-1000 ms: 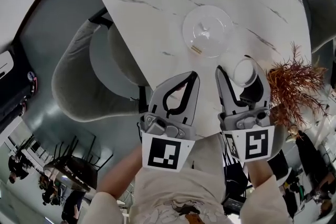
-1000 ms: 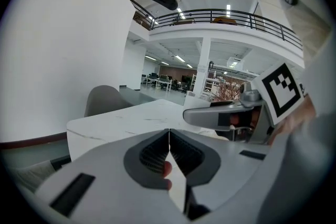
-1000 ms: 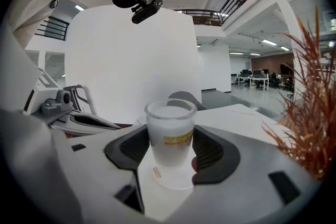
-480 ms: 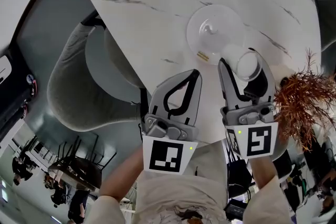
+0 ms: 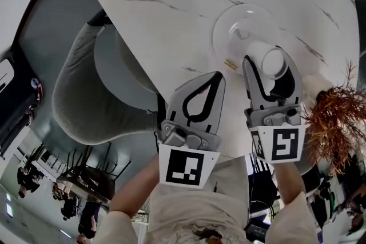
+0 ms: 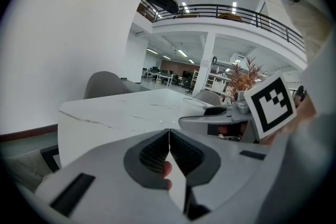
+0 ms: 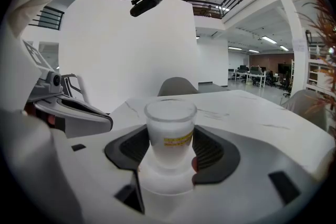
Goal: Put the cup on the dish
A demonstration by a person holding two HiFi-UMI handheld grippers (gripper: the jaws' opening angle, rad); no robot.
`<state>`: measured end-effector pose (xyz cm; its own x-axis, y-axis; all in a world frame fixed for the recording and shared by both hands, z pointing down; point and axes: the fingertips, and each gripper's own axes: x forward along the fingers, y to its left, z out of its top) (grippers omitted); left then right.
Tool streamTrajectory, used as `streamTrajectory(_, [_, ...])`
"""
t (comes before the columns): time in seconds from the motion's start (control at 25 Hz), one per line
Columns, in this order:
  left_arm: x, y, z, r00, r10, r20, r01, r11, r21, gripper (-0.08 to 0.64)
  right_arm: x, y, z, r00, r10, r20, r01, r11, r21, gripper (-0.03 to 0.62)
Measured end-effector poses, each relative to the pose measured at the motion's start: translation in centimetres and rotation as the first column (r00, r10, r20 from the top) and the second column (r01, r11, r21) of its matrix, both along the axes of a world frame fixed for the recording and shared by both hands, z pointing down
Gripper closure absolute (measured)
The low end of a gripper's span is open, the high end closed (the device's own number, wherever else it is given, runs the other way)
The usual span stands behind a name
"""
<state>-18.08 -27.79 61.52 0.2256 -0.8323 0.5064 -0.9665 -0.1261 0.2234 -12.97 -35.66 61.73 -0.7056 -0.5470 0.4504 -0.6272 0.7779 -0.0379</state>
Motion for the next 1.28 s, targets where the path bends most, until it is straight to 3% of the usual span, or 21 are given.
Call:
streamTrajectory(0.8, [-0.7,-0.6,1.6,1.0,0.002,-0.016,-0.003,1.0,-0.014,0.555,-1.0,-0.9,2.3,0.999,-0.006,-0.051,0.007,1.0,0.017,0.331])
streamTrajectory(1.28, [-0.5,-0.6,0.7,0.999,-0.026,-0.02,0.026,1.0,0.0,0.555,-1.4,-0.9,2.8,0.996,-0.059,-0.066,0.057,0.998,-0.034,0.33])
